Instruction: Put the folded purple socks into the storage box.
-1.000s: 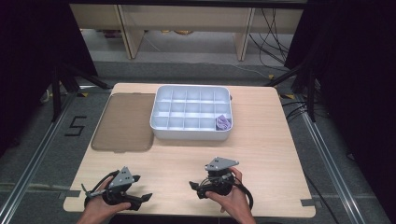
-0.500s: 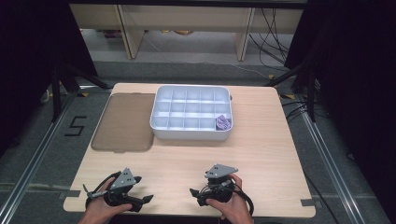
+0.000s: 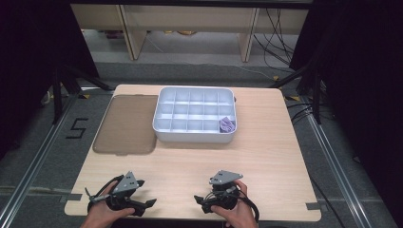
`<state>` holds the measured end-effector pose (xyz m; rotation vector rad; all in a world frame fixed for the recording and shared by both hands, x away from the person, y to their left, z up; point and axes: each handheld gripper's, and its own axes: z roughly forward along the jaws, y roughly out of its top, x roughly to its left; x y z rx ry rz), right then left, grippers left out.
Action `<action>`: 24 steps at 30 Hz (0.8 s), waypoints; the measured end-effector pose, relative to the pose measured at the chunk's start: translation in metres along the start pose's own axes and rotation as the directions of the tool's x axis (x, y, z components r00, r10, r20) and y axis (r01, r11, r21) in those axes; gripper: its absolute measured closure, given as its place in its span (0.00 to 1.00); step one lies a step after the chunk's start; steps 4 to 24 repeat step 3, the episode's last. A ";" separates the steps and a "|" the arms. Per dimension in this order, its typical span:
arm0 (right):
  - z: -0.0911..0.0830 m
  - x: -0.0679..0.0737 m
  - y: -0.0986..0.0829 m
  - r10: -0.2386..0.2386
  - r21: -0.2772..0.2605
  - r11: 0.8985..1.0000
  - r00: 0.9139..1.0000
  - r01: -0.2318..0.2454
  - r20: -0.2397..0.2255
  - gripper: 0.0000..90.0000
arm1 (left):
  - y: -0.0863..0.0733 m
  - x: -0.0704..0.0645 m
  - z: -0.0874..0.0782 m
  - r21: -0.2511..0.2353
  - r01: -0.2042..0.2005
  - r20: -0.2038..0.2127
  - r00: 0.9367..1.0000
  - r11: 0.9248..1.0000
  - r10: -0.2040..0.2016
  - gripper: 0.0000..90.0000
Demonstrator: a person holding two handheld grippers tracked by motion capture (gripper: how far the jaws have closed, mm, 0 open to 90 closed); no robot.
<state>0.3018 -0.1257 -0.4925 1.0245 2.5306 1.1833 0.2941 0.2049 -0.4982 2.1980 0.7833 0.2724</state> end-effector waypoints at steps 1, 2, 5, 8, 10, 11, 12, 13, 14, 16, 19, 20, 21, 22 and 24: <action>0.000 0.000 0.000 -0.003 0.000 1.000 1.000 0.003 -0.003 0.19 | 0.000 0.000 0.001 -0.003 0.001 0.002 1.000 1.000 -0.001 0.22; 0.001 -0.001 0.000 -0.007 0.000 1.000 1.000 0.007 -0.007 0.19 | 0.000 0.001 0.000 0.005 -0.004 -0.007 1.000 1.000 0.004 0.22; 0.001 -0.002 0.000 -0.018 0.000 1.000 1.000 0.018 -0.017 0.19 | 0.000 0.001 0.000 0.003 -0.004 -0.007 1.000 1.000 0.004 0.21; 0.001 -0.002 0.000 -0.018 0.000 1.000 1.000 0.018 -0.017 0.19 | 0.000 0.001 0.000 0.003 -0.004 -0.007 1.000 1.000 0.004 0.21; 0.001 -0.002 0.000 -0.018 0.000 1.000 1.000 0.018 -0.017 0.19 | 0.000 0.001 0.000 0.003 -0.004 -0.007 1.000 1.000 0.004 0.21; 0.001 -0.002 0.000 -0.018 0.000 1.000 1.000 0.018 -0.017 0.19 | 0.000 0.001 0.000 0.003 -0.004 -0.007 1.000 1.000 0.004 0.21; 0.001 -0.002 0.000 -0.018 0.000 1.000 1.000 0.018 -0.017 0.19 | 0.000 0.001 0.000 0.003 -0.004 -0.007 1.000 1.000 0.004 0.21; 0.001 -0.002 0.000 -0.018 0.000 1.000 1.000 0.018 -0.017 0.19 | 0.000 0.001 0.000 0.003 -0.004 -0.007 1.000 1.000 0.004 0.21; 0.001 -0.002 0.000 -0.018 0.000 1.000 1.000 0.018 -0.017 0.19 | 0.000 0.001 0.000 0.003 -0.004 -0.007 1.000 1.000 0.004 0.21; 0.001 -0.002 0.000 -0.018 0.000 1.000 1.000 0.018 -0.017 0.19 | 0.000 0.001 0.000 0.003 -0.004 -0.007 1.000 1.000 0.004 0.21; 0.001 -0.002 0.000 -0.018 0.000 1.000 1.000 0.018 -0.017 0.19 | 0.000 0.001 0.000 0.003 -0.004 -0.007 1.000 1.000 0.004 0.21; 0.001 -0.002 0.000 -0.018 0.000 1.000 1.000 0.018 -0.017 0.19 | 0.000 0.001 0.000 0.003 -0.004 -0.007 1.000 1.000 0.004 0.21; 0.001 -0.002 0.000 -0.018 0.000 1.000 1.000 0.018 -0.017 0.19 | 0.000 0.001 0.000 0.003 -0.004 -0.007 1.000 1.000 0.004 0.21; 0.001 -0.002 0.000 -0.018 0.000 1.000 1.000 0.018 -0.017 0.19 | 0.000 0.001 0.000 0.003 -0.004 -0.007 1.000 1.000 0.004 0.21; 0.001 -0.002 0.000 -0.018 0.000 1.000 1.000 0.018 -0.017 0.19 | 0.000 0.001 0.000 0.003 -0.004 -0.007 1.000 1.000 0.004 0.21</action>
